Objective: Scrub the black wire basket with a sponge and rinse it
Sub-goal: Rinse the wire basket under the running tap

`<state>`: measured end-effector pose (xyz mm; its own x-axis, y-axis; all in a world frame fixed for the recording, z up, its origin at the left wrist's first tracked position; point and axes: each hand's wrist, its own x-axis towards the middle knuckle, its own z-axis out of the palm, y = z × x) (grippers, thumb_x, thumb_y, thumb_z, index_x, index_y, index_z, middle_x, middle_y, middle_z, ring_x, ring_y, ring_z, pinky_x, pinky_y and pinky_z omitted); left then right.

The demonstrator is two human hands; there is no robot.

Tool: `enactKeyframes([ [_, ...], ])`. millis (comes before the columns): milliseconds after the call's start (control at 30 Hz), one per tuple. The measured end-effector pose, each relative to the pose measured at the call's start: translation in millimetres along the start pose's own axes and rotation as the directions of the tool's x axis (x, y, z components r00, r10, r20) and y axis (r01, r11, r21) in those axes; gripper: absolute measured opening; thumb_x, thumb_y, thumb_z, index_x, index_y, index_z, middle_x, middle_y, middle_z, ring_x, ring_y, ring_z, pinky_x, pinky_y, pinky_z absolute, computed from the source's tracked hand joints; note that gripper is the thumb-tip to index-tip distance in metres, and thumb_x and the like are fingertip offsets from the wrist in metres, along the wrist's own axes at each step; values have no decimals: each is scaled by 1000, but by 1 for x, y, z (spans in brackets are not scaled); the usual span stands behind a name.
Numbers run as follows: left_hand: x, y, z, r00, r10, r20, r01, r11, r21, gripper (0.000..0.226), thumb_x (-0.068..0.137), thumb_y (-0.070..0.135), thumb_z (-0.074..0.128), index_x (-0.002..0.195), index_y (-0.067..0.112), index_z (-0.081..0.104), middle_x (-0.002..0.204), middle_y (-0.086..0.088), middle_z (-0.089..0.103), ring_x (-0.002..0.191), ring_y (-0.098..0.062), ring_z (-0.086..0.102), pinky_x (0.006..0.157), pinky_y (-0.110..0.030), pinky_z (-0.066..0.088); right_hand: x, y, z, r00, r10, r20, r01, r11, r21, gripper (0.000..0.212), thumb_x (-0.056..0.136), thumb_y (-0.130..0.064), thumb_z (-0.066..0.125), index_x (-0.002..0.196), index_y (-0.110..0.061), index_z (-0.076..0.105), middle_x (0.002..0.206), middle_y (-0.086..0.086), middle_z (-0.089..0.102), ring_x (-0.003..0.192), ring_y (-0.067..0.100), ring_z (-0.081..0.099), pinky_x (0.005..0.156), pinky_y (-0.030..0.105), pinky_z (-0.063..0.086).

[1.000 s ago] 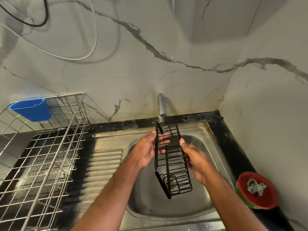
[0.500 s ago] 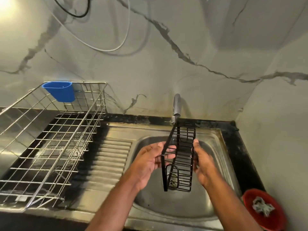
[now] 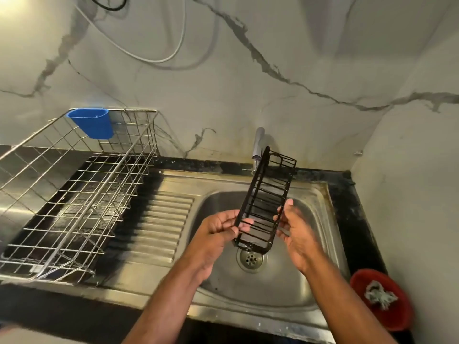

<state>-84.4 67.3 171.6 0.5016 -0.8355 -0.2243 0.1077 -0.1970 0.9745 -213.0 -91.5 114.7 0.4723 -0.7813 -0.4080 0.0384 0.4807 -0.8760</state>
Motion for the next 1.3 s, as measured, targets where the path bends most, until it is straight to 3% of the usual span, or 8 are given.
enactKeyframes([
  [233,-3,-18,-11,997,-39,-63,56,950,308,45,97,-6,56,113,36,56,100,10,78,107,2,67,101,-23,44,-5,13,5,988,-48,148,64,992,-105,44,72,-47,79,97,-18,56,101,3,59,100,18,57,90,39,49],
  [467,6,-32,-26,999,3,-42,20,848,530,35,95,4,64,112,32,56,92,12,77,98,6,68,94,-23,50,0,33,10,991,-25,132,33,998,-55,41,68,-23,88,93,-18,56,99,2,62,97,18,62,80,32,52],
  [600,13,-29,-26,999,-41,0,39,934,355,41,95,18,68,129,36,57,120,10,71,116,-3,62,102,-26,48,0,41,13,995,-27,98,25,999,27,40,64,-19,88,91,-21,58,101,4,62,99,20,60,78,31,50],
  [700,18,-16,-19,997,-64,33,57,980,188,32,99,24,61,130,32,57,120,9,71,113,-2,64,91,-13,46,-3,48,12,996,-39,79,37,999,39,42,67,-12,86,97,-17,57,103,7,61,98,22,57,81,32,50],
  [867,40,-9,-11,997,-62,46,62,998,16,36,105,38,46,119,14,69,112,-4,76,111,-21,69,94,-34,49,-7,53,6,992,-126,11,126,991,-53,55,60,-14,93,102,-11,56,110,18,65,108,28,59,98,43,48],
  [1000,64,-5,-1,996,-79,35,81,995,-63,43,106,43,40,118,14,69,108,-5,78,110,-28,69,96,-43,48,-15,49,1,979,-193,-65,178,966,-186,54,68,-1,88,110,-8,55,117,7,64,108,18,59,87,31,54],
  [1100,81,-1,4,995,-91,42,96,987,-129,44,105,43,41,119,11,68,108,-8,77,111,-31,69,92,-41,48,-16,47,-6,939,-321,-126,225,847,-483,53,66,-18,93,104,-27,56,116,-10,56,108,12,54,94,36,50],
  [1300,107,3,10,988,-156,-20,145,951,-272,39,98,51,53,103,14,61,95,-8,74,98,-26,68,97,-48,48,-15,51,-7,820,-537,-199,209,604,-769,55,62,-27,94,101,-30,54,118,-8,50,116,19,44,96,39,46],
])
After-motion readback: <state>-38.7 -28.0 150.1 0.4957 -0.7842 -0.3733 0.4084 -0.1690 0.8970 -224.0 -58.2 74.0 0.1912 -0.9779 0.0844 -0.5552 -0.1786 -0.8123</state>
